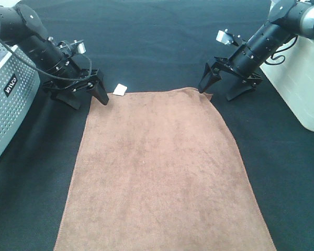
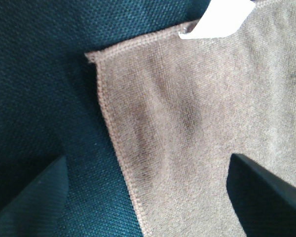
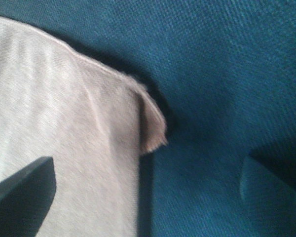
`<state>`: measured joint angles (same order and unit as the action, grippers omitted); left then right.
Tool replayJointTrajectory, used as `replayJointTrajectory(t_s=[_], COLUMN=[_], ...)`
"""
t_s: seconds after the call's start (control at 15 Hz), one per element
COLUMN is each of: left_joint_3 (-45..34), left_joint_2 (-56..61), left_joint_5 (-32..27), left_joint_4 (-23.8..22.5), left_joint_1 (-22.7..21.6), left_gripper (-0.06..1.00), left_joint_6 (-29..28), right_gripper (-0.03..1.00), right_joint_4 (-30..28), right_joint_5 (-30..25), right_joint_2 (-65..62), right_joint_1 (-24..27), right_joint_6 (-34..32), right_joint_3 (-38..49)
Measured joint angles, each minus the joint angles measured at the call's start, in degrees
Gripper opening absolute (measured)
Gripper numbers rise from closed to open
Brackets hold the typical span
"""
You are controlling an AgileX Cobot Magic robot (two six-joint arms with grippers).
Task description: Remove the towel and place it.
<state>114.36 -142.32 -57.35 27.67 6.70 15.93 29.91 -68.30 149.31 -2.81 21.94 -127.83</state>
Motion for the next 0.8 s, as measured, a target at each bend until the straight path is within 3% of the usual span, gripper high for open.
replayJointTrajectory(t_s=[0.47,0.8], left_joint_3=[0.2,0.6], left_joint_2=[-0.1,-1.4], left_joint_5=[0.1,2.6], left_joint_4=[-0.2,4.6], left_joint_1=[0.1,1.0], left_gripper=[0.82,0.76], left_joint_6=[-0.3,-0.5], right_gripper=[0.94,0.93], right_joint_4=[1.9,6.7], right_joint_5=[0.9,1.9], right_joint_2=[0.7,2.3], right_joint_1=[0.0,-0.7], right_joint_6=[0.0,-0.1], right_joint_3=[-0.3,-0.9])
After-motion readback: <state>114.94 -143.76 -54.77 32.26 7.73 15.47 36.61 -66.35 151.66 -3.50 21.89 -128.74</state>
